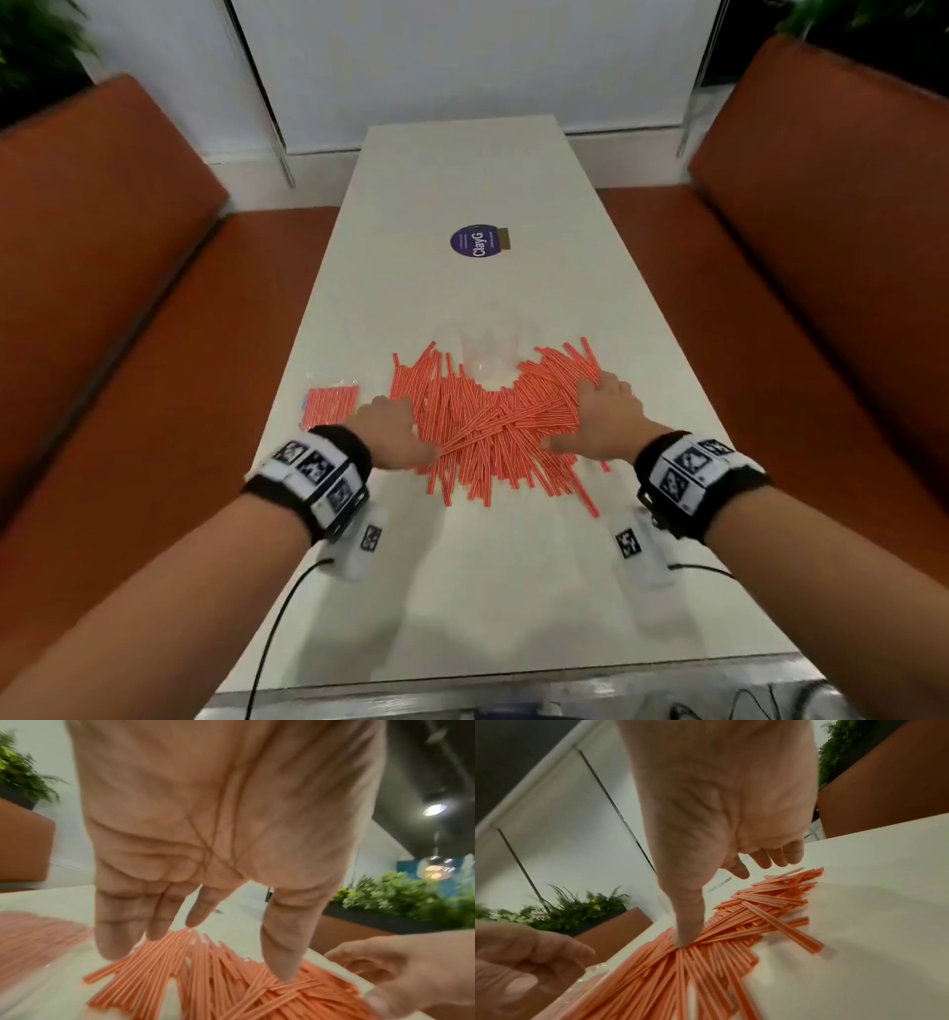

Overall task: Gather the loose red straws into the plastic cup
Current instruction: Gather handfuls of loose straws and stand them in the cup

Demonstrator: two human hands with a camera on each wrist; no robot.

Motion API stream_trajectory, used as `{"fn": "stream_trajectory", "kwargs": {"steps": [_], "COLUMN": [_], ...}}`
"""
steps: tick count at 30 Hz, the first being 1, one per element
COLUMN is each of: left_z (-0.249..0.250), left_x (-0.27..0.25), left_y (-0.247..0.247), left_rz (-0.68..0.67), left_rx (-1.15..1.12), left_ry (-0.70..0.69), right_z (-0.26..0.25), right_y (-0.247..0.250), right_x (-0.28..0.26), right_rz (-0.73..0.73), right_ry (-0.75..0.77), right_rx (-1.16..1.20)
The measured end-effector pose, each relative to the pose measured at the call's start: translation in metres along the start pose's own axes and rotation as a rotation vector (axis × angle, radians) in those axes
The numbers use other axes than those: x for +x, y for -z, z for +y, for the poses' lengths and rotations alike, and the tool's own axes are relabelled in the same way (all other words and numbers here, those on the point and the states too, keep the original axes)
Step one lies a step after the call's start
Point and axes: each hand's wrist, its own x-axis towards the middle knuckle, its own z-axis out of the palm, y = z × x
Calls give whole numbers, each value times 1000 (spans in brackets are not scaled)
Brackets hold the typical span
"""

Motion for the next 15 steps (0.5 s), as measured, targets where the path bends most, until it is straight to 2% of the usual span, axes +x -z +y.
{"fn": "stream_trajectory", "kwargs": {"steps": [4, 7, 11, 15], "left_z": [8, 5, 11, 23], "left_x": [29, 52, 59, 53], "left_y": [5, -1, -12, -24], "left_rz": [-27, -64, -27, 59], "left_rx": [-37, -59, 5, 8], "left_ry": [142, 197, 195, 118], "right_z": [-1, 3, -2, -18], "right_y": [4, -2, -11, -21], "right_x": [19, 31, 33, 27], "right_rz": [-45, -57, 16, 74], "right_ry": [-74, -69, 51, 96], "right_rx": [48, 70, 97, 54]}}
